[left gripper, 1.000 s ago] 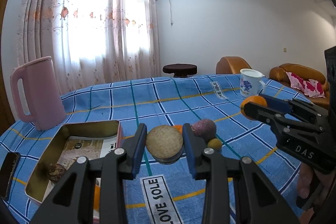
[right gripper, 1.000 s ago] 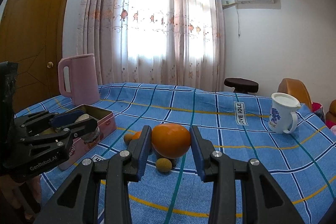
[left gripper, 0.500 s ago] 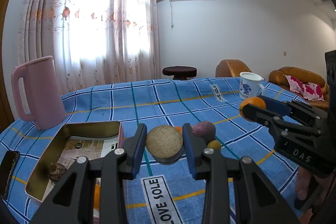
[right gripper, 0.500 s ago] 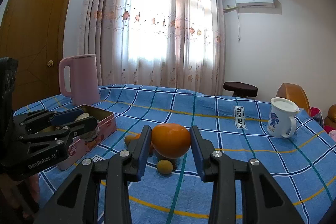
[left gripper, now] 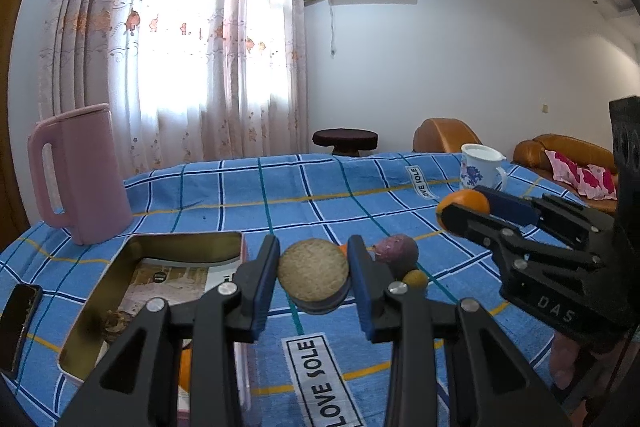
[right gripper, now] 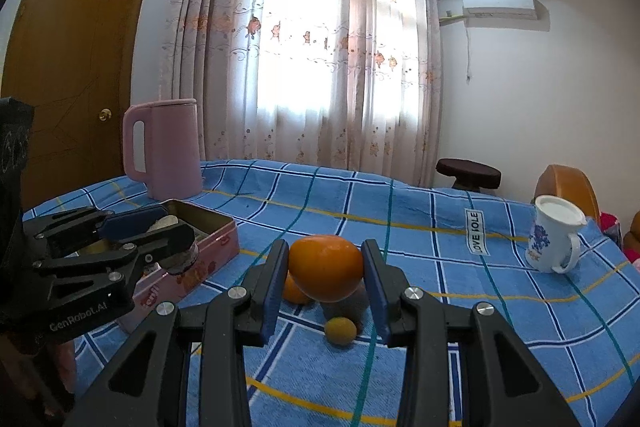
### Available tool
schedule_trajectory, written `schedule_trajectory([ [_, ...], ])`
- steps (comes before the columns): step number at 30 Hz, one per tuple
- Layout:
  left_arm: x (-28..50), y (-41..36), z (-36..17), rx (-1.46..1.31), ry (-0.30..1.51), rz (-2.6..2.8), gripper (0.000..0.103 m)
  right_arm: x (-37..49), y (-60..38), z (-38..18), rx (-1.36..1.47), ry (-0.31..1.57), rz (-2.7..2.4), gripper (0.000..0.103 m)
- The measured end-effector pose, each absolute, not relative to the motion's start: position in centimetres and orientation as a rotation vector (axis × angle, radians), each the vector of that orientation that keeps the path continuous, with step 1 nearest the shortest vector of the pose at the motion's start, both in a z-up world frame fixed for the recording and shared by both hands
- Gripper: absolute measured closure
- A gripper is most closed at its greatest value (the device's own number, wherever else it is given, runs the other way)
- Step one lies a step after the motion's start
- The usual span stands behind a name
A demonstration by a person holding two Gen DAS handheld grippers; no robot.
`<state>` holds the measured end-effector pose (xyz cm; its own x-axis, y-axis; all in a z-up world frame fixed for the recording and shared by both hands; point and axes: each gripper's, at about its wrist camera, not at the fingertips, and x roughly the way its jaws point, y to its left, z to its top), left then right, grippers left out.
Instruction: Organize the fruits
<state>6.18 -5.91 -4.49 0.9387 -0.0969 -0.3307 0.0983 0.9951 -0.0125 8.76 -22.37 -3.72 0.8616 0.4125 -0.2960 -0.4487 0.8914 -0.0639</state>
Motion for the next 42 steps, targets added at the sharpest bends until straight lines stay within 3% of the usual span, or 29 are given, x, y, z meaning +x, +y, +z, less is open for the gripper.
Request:
schedule_trajectory([
  [13,5.8,-1.2,-2.9,-0.054,0.317,-0.025,0.067,9.8,-22.4,-1.4,-0.104,0.257,0.458,0.064],
  [23,6.4,3.3,-3.8,-0.089,0.372,0.059,0.067,10.9,-16.2,-0.5,-0.107,0.286,0.607,0.064],
  [42,7.1,7.8,-6.9,-0.146,0.501,0.088,0.067,12.5,-5.3,-6.0,-0.214,0.517,0.787,0.064],
])
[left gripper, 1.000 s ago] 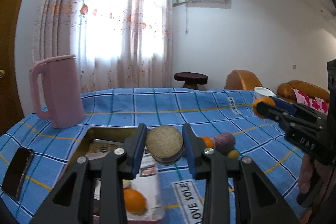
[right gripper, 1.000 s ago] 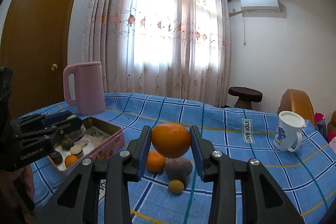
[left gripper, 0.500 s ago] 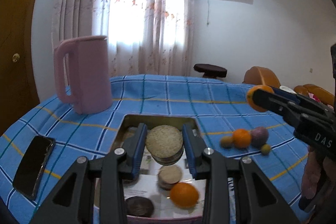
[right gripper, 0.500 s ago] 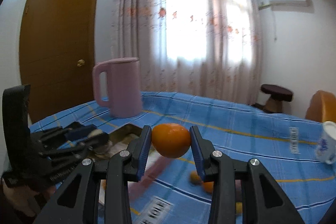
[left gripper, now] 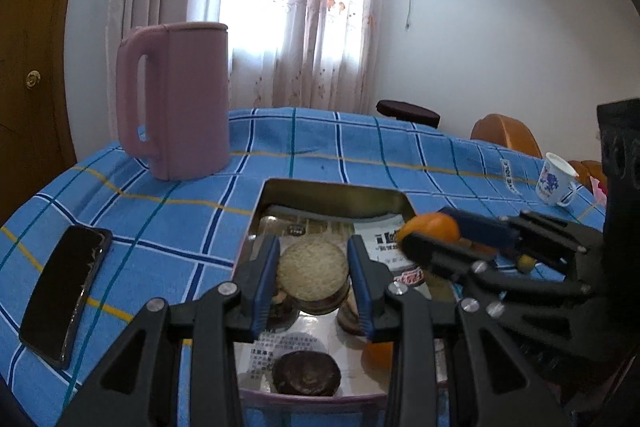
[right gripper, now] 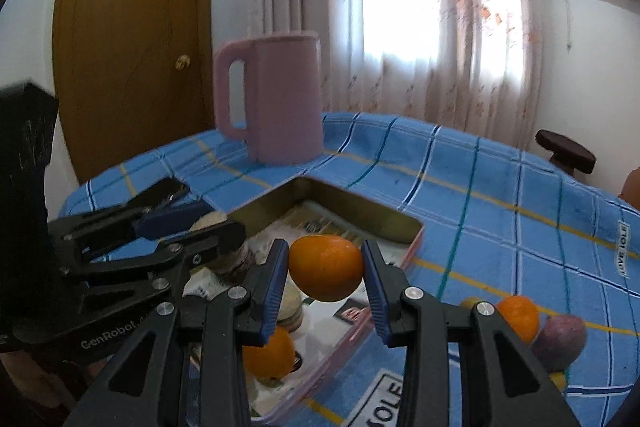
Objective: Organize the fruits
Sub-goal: 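Drop the cake into the tin with the left tool while the right tool drops the orange in, then grasp the purple round fruit with the left tool while the right tool grasps a small lime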
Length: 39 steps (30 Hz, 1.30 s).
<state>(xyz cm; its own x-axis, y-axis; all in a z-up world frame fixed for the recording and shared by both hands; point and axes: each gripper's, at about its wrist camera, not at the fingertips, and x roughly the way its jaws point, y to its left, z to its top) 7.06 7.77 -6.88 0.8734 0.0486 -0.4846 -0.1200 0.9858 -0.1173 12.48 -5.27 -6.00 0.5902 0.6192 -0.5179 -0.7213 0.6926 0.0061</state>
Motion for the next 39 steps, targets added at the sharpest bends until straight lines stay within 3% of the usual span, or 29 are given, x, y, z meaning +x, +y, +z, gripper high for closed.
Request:
schedule_trajectory([
  [6,7.0,8.1,-7.0,-0.142,0.519,0.109,0.064,13.1,-4.9,-7.1,-0.210,0.615,0.824,0.063],
  [8,6.8,8.2,-6.9,-0.146,0.513,0.116,0.051,13.3,-5.0,-7.5,-0.200,0.643,0.830,0.061],
  [10,6.3,7.9,-6.5,-0.151,0.491,0.124,0.029,13.0,-5.7,-7.3,-0.195,0.623,0.814,0.056],
  [12,5.9,7.5,-6.0,-0.146,0.468,0.118,0.022,12.4,-6.9,-6.6,-0.185,0.596,0.808,0.055],
  [16,5.6,5.6,-5.0,-0.122,0.447,0.077,0.020,11.6,-11.9,-5.1,-0.179,0.542,0.712,0.055],
  [24,6.7,0.0,-4.6,-0.054,0.454,-0.028,0.013,15.9,-22.8,-7.0,-0.092,0.688,0.443,0.055],
  [31,7.9,-3.6,-5.0,-0.003,0.484,-0.086,0.011,16.8,-22.2,-8.4,-0.140,0.759,0.462,0.055],
  [34,8.3,-4.5,-5.1,0.012,0.490,-0.097,0.011,17.4,-21.7,-9.0,-0.163,0.789,0.456,0.059],
  [39,9.1,-5.5,-5.1,0.018,0.499,-0.112,0.011,18.3,-21.6,-9.8,-0.168,0.837,0.463,0.074],
])
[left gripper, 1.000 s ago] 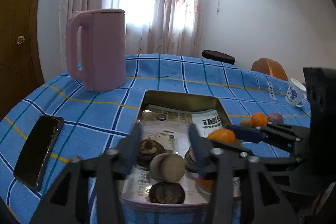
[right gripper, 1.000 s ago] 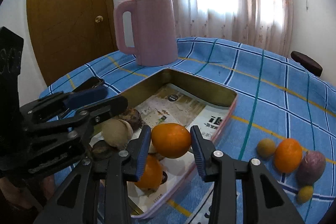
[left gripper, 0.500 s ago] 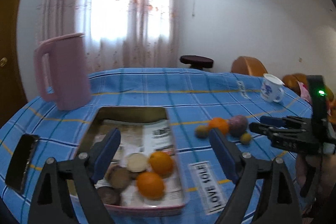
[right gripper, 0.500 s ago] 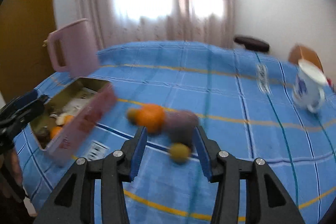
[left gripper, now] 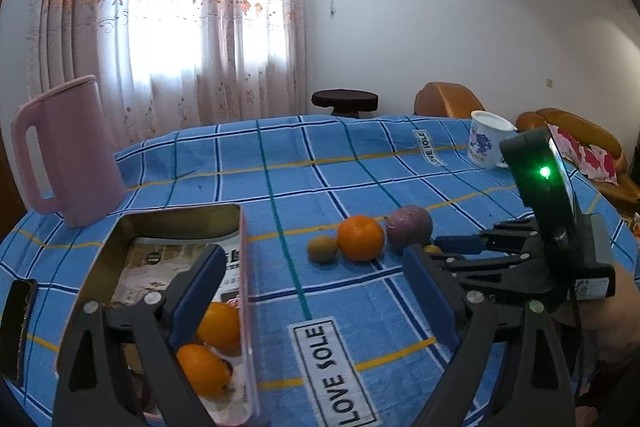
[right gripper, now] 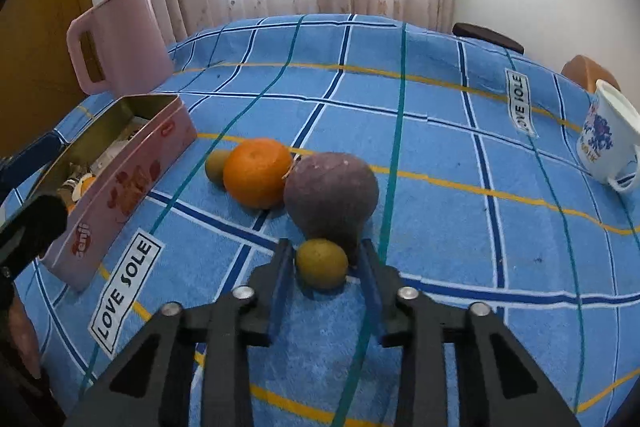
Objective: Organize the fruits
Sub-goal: 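Grasp the purple round fruit with the left tool while the right tool grasps a small lime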
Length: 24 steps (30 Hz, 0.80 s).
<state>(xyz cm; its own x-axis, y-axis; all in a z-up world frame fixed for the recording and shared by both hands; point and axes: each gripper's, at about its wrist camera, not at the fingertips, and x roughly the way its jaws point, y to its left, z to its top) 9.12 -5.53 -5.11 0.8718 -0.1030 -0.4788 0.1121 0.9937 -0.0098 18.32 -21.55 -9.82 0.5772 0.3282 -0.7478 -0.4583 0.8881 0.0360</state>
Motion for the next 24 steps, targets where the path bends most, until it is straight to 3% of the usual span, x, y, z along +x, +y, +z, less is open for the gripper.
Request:
schedule_trajectory([
  [18,16.8,-13.4,-6.1,0.093,0.619,-0.215,0.012,18.4,-28.8,-7.8,-0.113,0.709,0.262,0.075],
  [21,18.3,-15.1,-7.0,0.147,0.651,-0.217,0.015,18.5,-29.5,-7.7,-0.093,0.704,0.259,0.074],
  [24,19.3,-16.3,-7.9,0.195,0.688,-0.219,0.026,18.4,-29.9,-7.6,-0.075,0.702,0.266,0.074],
])
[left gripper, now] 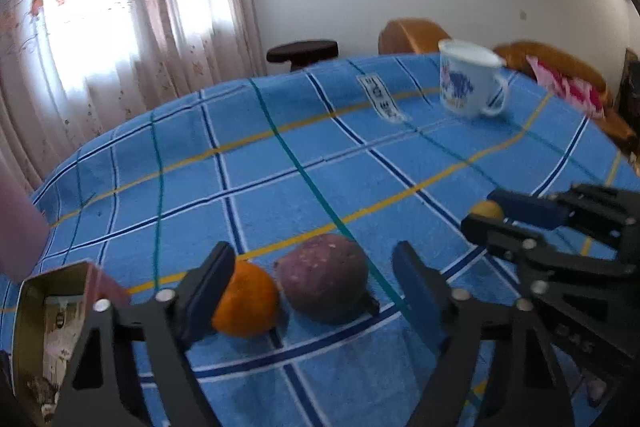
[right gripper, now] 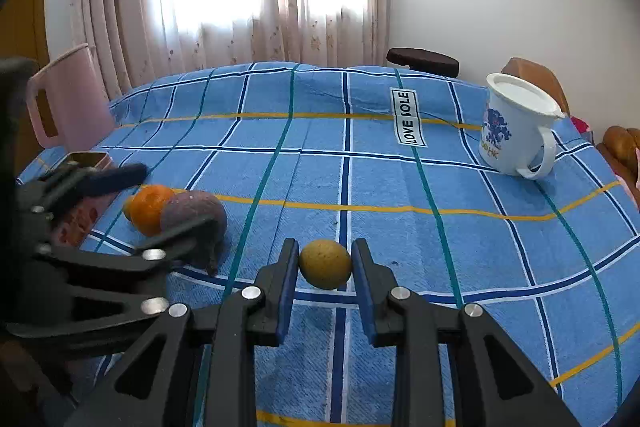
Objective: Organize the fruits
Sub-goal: 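Grasp the purple round fruit with the left tool while the right tool grasps a small lime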
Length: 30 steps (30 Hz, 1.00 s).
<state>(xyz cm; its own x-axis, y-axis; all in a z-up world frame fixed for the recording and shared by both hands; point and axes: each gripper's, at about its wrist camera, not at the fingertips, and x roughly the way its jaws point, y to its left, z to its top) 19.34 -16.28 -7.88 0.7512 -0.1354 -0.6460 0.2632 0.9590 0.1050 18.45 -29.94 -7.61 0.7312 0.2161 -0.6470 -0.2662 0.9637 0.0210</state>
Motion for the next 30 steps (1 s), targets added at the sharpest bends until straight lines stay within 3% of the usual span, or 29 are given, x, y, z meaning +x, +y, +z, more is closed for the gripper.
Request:
schedule_trajectory([
  [4,19.9,-17.7,-8.4,0.253,0.716,-0.212,0.034,18.3,-30.1,-7.6,-0.068,0.699,0.273,0.074],
  [8,20.6,-18.9,-9.3,0.337,0.756,-0.168,0.034,18.1,-30.0,-7.5,-0.071,0.693,0.274,0.074],
  [10,20.7,-18.2,-9.1,0.311,0.749,-0.157,0.049,18.0,-30.1,-7.5,-0.066,0.685,0.271,0.074],
  [20,18.6,-16.3,-7.6,0.157,0.672,-0.255,0.049,17.2,-30.6,-6.9,-0.041,0.633,0.272,0.074],
  [24,17.6,-15.7,-7.0,0.127,0.620,-0.264,0.074,16.6,-30.7,-6.5,-0.036,0.598,0.280,0.074],
  [30,17.6,-14.8,-6.9,0.087,0.624,-0.268,0.072,16.6,-30.6,-6.4,-0.040,0.590,0.281,0.074],
])
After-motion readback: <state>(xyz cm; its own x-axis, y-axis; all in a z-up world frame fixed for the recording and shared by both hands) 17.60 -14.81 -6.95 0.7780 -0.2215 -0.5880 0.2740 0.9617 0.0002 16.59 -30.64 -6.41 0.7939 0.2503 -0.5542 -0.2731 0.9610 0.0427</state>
